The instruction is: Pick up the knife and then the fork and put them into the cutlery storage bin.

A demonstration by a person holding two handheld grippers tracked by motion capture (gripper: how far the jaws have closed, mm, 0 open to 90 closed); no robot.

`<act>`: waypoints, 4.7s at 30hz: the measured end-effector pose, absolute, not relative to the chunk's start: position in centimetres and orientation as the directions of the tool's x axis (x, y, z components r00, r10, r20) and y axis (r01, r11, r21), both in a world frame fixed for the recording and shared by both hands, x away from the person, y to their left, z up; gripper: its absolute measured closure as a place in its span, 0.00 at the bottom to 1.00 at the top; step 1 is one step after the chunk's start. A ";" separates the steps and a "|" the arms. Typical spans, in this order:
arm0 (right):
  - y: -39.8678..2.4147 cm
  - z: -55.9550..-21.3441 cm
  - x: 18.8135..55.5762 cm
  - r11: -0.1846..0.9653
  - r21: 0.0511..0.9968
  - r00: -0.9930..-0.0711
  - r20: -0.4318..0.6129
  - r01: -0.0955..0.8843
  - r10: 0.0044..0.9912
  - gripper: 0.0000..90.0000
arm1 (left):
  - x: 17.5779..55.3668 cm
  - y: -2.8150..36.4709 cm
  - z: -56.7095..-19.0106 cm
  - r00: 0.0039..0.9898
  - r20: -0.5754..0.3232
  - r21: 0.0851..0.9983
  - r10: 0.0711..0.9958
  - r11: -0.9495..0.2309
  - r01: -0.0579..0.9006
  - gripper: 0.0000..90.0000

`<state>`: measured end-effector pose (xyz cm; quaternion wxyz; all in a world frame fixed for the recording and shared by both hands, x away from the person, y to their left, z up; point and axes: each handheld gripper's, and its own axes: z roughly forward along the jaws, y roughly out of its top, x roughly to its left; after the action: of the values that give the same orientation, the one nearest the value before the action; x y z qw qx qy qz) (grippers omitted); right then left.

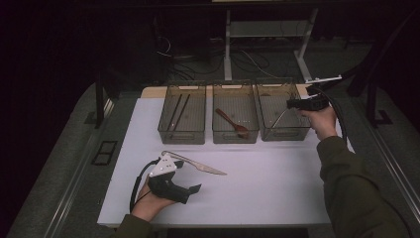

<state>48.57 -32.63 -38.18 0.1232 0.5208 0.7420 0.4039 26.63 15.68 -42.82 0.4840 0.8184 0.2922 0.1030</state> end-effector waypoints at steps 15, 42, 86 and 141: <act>-32.6 -38.2 48.6 0.179 0.740 -0.381 0.112 0.649 0.918 0.50 | 26.7 15.6 -42.9 0.806 -0.108 0.849 0.582 -0.368 0.380 0.00; -31.8 -37.0 38.2 0.222 0.838 -0.564 0.120 0.499 0.817 0.27 | 26.7 15.8 -42.7 0.805 -0.098 0.847 0.585 -0.376 0.376 0.00; -30.4 -44.3 26.8 0.245 0.831 -0.660 0.182 0.500 0.729 0.19 | 35.5 17.1 -42.9 0.708 0.050 0.695 0.704 -0.534 0.482 0.97; -30.3 -44.4 26.6 0.273 0.822 -0.683 0.180 0.500 0.708 0.19 | 27.1 18.3 -42.7 0.801 -0.100 0.596 0.591 -0.609 0.523 0.99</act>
<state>26.56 -30.34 -44.41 0.1115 0.3821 0.7900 0.4663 27.06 18.32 -42.75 0.3144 0.8952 0.3112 0.0537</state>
